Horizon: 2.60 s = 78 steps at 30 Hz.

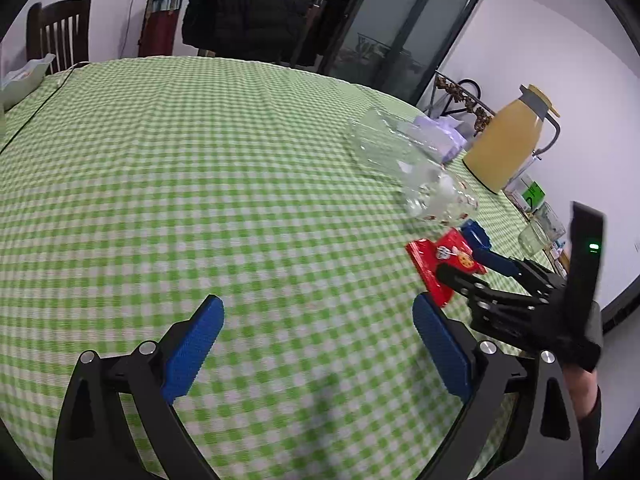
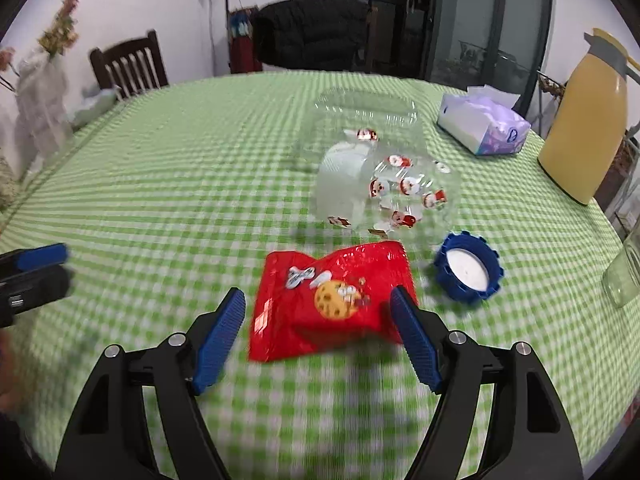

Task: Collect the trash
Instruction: 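Grasp the red cookie packet with the right tool, then grasp the blue bottle cap with the left tool while the right tool holds the red packet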

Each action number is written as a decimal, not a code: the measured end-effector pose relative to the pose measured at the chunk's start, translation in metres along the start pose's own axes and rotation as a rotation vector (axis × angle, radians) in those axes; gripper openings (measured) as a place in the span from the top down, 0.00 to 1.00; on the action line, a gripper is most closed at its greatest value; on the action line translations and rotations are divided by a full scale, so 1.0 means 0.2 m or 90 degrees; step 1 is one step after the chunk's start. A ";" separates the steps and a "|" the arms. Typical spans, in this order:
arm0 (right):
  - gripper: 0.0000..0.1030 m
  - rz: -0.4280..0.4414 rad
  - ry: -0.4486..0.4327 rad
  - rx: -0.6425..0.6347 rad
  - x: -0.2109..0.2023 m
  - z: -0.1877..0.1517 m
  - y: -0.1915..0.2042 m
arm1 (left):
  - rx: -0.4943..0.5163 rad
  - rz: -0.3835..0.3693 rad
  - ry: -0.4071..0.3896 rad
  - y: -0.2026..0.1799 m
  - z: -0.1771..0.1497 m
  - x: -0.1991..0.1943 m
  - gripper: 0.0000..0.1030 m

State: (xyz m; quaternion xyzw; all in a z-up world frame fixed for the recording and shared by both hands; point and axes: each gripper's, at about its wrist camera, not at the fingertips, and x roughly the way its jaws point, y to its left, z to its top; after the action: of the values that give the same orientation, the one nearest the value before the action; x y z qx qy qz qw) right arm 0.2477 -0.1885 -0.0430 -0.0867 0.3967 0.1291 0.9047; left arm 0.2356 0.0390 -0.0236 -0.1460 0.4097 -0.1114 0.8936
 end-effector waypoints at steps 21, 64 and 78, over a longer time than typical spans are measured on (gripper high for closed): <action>1.00 0.030 -0.108 0.108 -0.52 -0.30 -0.51 | 0.079 -0.036 0.034 -0.42 0.09 0.21 0.11; 0.57 -0.092 -0.109 0.262 -0.83 -0.94 -1.22 | 0.209 0.108 0.060 -1.28 0.14 0.94 0.22; 0.57 -0.305 -0.051 0.461 -1.26 -1.67 -1.70 | 0.211 -0.027 -0.003 -1.46 0.00 0.44 0.50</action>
State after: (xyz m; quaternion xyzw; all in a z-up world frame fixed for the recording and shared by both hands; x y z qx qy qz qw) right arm -0.0462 -0.6409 -0.0627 0.1518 0.3495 -0.2291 0.8957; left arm 0.2699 -0.2607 0.0176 -0.0055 0.3804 -0.1961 0.9038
